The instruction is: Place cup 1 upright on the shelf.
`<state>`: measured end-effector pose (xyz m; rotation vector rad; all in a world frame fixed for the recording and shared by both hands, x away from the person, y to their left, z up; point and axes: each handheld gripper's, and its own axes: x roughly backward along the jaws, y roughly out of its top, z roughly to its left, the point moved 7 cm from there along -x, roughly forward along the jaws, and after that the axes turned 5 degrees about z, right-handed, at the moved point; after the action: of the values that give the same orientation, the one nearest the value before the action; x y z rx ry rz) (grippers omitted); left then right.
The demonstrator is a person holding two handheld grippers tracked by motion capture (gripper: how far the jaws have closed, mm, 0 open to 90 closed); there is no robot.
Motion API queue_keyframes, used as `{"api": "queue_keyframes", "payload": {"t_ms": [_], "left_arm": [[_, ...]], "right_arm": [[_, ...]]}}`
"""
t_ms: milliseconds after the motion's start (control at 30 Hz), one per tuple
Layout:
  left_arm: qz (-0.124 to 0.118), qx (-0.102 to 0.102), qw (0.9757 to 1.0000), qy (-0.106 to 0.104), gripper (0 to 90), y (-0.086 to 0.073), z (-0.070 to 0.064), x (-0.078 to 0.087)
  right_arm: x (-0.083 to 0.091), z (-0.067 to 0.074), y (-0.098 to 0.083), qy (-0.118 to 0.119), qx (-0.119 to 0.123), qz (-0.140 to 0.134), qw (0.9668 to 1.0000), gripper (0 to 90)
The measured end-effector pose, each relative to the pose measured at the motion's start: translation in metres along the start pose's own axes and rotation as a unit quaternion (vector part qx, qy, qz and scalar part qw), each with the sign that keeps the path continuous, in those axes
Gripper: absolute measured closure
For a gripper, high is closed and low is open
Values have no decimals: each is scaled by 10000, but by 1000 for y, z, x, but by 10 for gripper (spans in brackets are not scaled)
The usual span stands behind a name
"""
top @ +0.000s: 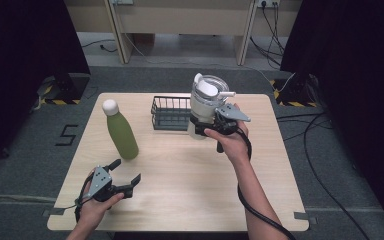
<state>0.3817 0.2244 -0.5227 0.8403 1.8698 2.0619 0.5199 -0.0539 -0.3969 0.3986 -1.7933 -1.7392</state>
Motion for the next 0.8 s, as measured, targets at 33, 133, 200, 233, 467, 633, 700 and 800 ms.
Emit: {"api": "queue_keyframes", "payload": {"t_ms": [33, 133, 200, 233, 467, 633, 700, 800], "left_arm": [[1, 1, 10000, -2, 82, 0, 0, 0], [2, 2, 10000, -5, 82, 0, 0, 0], [4, 0, 10000, -3, 82, 0, 0, 0], [3, -2, 10000, -1, 82, 0, 0, 0], [3, 7, 10000, -3, 83, 0, 0, 0], [1, 10, 10000, -1, 84, 0, 0, 0], [2, 8, 10000, -1, 85, 0, 0, 0], [2, 10, 10000, -4, 85, 0, 0, 0]], "right_arm": [[0, 0, 1, 1, -7, -10, 10000, 100], [-2, -1, 3, -16, -7, -5, 10000, 100], [-3, -3, 4, -41, -4, -6, 10000, 100], [-3, -3, 4, -38, -5, -13, 10000, 100], [-5, -6, 8, -70, -23, -5, 10000, 100], [-7, -8, 10, -96, -48, -23, 9999, 100], [-8, -9, 11, -100, -50, -20, 9999, 100], [-9, -10, 13, -119, -49, -17, 9999, 100]]}}
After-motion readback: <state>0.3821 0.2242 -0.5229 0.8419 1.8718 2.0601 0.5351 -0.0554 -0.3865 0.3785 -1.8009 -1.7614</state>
